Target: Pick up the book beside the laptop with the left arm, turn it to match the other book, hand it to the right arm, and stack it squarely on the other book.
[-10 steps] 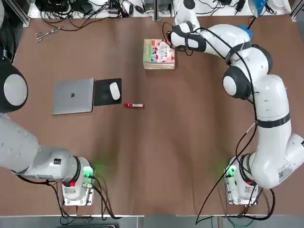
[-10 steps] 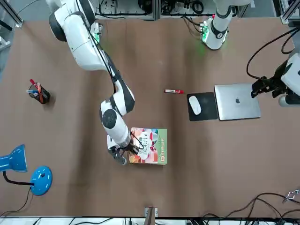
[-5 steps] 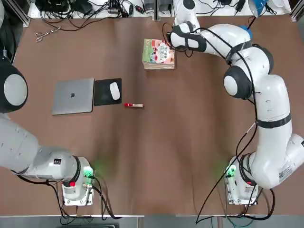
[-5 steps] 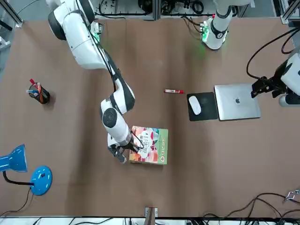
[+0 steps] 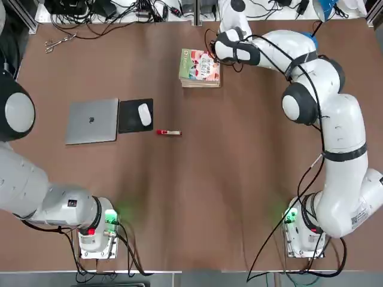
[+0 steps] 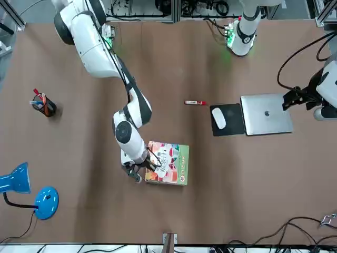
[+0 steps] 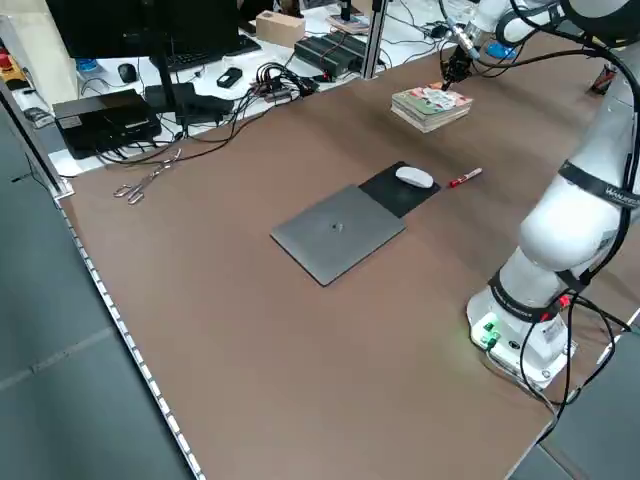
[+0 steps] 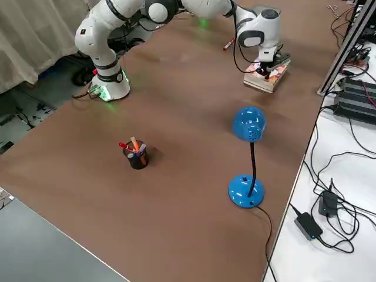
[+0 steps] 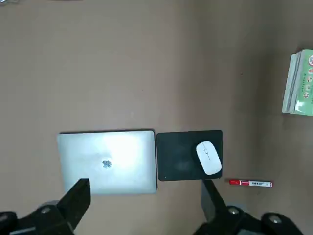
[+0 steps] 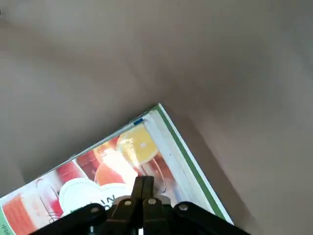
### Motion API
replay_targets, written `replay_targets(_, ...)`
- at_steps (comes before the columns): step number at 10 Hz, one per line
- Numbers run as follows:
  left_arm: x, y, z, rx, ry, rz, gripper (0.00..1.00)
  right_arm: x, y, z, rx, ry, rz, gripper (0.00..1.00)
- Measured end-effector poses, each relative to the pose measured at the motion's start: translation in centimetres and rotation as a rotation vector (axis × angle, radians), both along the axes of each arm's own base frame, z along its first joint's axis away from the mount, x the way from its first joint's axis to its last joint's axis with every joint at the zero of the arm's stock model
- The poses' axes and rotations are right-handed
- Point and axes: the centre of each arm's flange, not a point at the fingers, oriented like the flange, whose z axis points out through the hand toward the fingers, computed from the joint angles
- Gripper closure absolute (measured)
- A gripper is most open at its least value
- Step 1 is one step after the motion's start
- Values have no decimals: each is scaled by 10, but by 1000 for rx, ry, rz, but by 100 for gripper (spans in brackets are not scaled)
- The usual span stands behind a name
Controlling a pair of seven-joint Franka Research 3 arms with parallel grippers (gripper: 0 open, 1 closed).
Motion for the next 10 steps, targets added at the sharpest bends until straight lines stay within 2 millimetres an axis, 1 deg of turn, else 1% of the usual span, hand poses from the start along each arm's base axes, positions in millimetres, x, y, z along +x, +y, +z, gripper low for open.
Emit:
replay_targets(2, 0, -1, 0, 0, 1, -3, 0, -1, 1, 2, 2, 3, 2, 96)
replay_targets(3, 0, -2, 0, 0, 0, -4, 0, -3, 6, 7, 15, 5, 8, 87)
replay_targets(4, 0, -2, 0, 0, 0, -5, 0, -6, 15, 23, 39, -8, 17, 83)
replay_targets(5, 0, -2, 0, 0, -2, -5, 0, -6, 22, 51, 67, -34, 22, 75)
replay_targets(6, 0, -2, 1, 0, -3, -5, 0, -6, 24, 84, 93, -64, 23, 62)
replay_targets(7, 1, -2, 1, 0, -5, -4, 0, -3, 20, 111, 111, -92, 16, 45)
replay_targets(8, 1, -1, 1, -1, -11, -2, 0, 5, 6, 132, 119, -118, 4, 29)
replay_targets(9, 2, 1, 3, -1, -20, 1, 0, 16, -16, 147, 114, -150, 21, 15)
replay_targets(10, 3, 3, 4, -1, -23, 4, 0, 27, -41, 163, 95, -172, 58, 1)
